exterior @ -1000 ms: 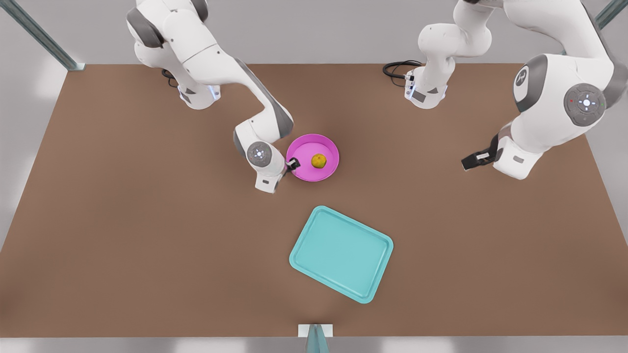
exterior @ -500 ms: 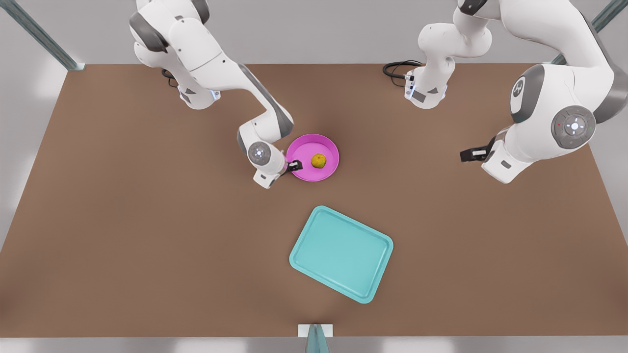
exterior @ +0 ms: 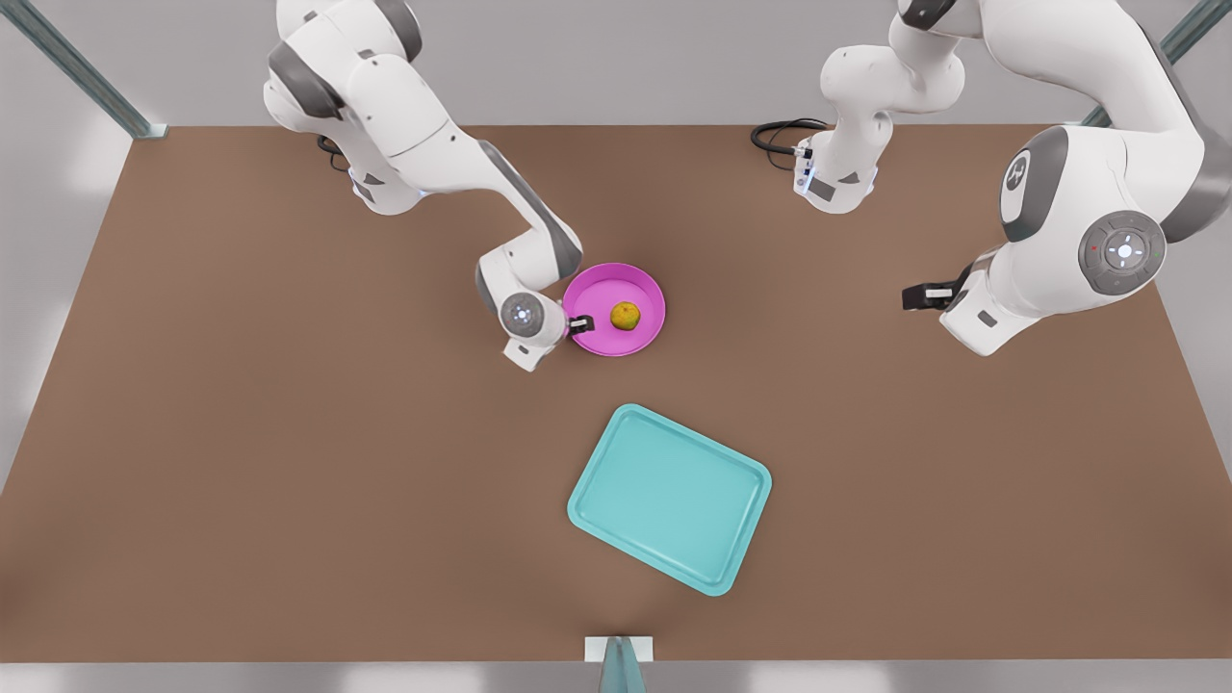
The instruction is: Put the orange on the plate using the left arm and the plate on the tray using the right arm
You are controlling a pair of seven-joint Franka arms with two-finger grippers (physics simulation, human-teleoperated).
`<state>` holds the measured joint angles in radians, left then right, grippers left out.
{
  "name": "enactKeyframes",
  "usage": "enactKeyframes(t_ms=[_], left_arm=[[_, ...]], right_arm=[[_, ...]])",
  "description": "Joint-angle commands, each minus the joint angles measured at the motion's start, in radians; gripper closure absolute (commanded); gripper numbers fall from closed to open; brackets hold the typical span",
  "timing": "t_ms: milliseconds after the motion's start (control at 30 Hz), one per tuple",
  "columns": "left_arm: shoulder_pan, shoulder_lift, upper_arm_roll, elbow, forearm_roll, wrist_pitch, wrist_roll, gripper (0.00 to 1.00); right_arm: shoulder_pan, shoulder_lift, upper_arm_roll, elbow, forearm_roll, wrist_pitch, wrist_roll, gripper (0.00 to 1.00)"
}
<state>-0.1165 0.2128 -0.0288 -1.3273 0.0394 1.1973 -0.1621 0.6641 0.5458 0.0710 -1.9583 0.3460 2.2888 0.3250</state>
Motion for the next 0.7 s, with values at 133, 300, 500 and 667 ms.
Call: enactKeyframes(t_ms=[133,300,500,667], left_arm=[[-0.002,-0.001,0.0,0.0,0.001,-0.01,0.058,0.0],[0.0,0.0,0.0,0.0,0.002,-0.008,0.058,0.0],[0.0,0.002,0.0,0.002,0.002,-0.007,0.058,0.0],[0.0,0.002,0.0,0.0,0.004,-0.012,0.058,0.0]], right_arm=[[-0.008,0.02,0.006,0.018,0.001,-0.008,-0.017,0.43],[-0.023,0.029,0.024,0.024,0.001,-0.008,-0.021,0.61],[-0.046,0.026,0.047,0.033,0.001,-0.018,-0.026,0.79],[-0.064,0.0,0.052,0.076,0.002,-0.075,-0.029,0.79]])
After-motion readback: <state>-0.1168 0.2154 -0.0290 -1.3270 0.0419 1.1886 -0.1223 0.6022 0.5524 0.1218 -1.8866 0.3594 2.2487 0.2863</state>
